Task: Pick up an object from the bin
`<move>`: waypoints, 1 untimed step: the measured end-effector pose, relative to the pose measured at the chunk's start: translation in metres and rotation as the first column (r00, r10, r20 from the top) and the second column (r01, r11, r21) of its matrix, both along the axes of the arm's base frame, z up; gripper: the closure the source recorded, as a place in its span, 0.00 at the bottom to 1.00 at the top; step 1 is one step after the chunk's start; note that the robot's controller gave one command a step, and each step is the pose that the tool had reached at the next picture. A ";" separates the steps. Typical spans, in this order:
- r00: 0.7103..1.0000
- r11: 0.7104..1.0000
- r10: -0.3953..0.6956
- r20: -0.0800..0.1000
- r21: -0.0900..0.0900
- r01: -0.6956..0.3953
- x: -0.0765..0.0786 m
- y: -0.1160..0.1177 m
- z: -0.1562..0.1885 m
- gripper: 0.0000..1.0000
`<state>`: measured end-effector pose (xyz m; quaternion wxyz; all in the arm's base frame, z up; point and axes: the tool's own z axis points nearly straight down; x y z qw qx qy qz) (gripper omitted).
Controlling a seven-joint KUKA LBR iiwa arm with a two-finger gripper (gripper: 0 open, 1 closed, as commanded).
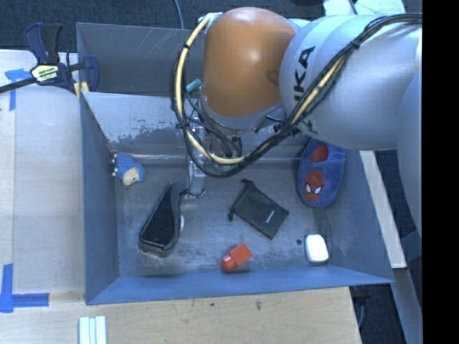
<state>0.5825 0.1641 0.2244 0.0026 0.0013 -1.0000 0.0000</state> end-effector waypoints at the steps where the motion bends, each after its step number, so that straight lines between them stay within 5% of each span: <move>1: 0.982 0.982 0.188 0.002 -0.001 -0.188 0.029 -0.029 -0.158 0.00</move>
Offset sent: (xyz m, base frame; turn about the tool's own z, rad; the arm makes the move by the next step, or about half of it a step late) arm 0.0294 -0.0273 -0.1544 -0.1903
